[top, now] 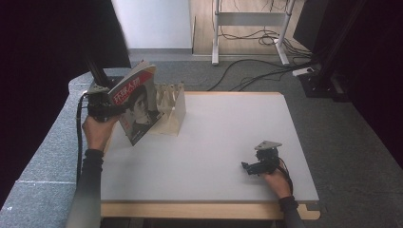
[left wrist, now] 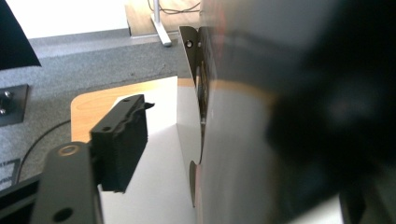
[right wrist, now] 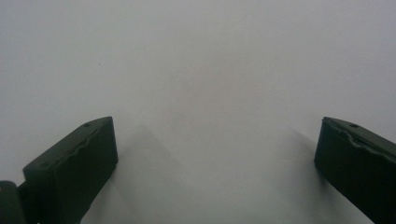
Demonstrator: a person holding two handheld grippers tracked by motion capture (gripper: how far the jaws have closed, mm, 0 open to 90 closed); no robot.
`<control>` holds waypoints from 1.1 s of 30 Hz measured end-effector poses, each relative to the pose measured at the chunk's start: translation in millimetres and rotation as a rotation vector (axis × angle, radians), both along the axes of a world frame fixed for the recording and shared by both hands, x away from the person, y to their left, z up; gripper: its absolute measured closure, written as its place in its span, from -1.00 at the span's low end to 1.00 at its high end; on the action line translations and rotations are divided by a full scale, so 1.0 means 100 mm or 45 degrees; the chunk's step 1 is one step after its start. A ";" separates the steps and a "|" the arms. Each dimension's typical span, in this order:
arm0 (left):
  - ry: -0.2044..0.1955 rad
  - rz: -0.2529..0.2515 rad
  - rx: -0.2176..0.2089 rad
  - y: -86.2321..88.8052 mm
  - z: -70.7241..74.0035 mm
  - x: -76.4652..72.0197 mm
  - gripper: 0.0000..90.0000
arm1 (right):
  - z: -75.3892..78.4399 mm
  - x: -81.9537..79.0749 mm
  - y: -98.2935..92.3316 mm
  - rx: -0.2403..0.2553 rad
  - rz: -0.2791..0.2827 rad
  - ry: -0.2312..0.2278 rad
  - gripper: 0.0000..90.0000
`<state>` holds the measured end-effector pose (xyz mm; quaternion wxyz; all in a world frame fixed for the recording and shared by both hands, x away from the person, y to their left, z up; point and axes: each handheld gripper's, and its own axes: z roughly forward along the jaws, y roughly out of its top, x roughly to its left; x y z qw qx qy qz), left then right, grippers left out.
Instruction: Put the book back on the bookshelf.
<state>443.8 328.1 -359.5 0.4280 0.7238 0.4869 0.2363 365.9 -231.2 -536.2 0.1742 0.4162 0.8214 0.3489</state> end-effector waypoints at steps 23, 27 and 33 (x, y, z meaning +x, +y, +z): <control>0.004 -0.111 -0.016 0.08 0.05 -0.48 -1.00 | 0.00 0.00 0.00 -0.003 0.004 0.000 -1.00; -0.005 -0.131 -0.023 0.07 0.06 -0.58 -1.00 | 0.00 0.00 0.00 -0.003 0.003 0.001 -1.00; -0.003 -0.179 0.003 0.00 0.04 -0.73 -1.00 | 0.00 0.00 0.00 -0.003 0.003 0.002 -1.00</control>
